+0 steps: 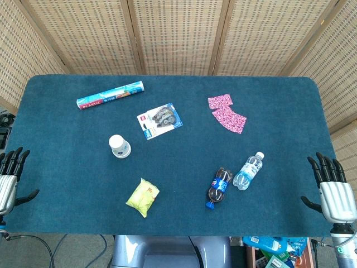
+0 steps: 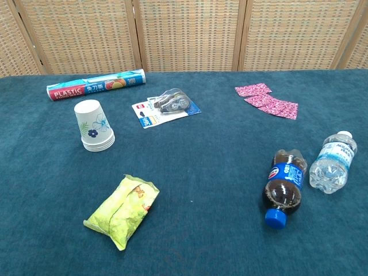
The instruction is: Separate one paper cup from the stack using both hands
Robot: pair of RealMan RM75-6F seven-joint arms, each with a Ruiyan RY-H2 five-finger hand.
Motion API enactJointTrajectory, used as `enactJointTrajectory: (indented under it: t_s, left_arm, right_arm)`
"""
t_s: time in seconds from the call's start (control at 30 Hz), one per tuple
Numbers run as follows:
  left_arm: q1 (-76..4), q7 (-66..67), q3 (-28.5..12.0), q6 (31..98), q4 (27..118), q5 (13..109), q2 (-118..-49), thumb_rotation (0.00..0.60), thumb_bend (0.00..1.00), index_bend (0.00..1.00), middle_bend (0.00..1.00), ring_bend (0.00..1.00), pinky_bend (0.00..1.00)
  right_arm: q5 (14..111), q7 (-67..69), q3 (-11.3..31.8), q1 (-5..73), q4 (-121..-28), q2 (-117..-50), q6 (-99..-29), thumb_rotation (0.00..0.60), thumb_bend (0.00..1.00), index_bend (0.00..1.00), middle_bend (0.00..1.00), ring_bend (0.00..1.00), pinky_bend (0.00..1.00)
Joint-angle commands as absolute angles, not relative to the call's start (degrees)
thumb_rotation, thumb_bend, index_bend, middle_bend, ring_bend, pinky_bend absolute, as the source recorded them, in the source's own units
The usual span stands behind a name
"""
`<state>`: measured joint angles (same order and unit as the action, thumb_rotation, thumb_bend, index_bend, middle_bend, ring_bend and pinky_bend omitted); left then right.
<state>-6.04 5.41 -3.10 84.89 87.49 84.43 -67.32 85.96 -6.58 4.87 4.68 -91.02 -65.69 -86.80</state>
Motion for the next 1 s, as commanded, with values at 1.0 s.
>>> enactJointTrajectory:
  t_s: [1.0]
  left_arm:
    - [-32.48, 6.40, -12.11, 56.46, 82.59, 83.04, -71.68, 0.600, 0.18, 0.02, 0.10, 0.12, 0.20]
  right_arm:
    - [81.45, -4.33, 7.18, 6.12, -87.43, -66.13, -83.82, 0.600, 0.00, 0.00, 0.00, 0.00, 0.00]
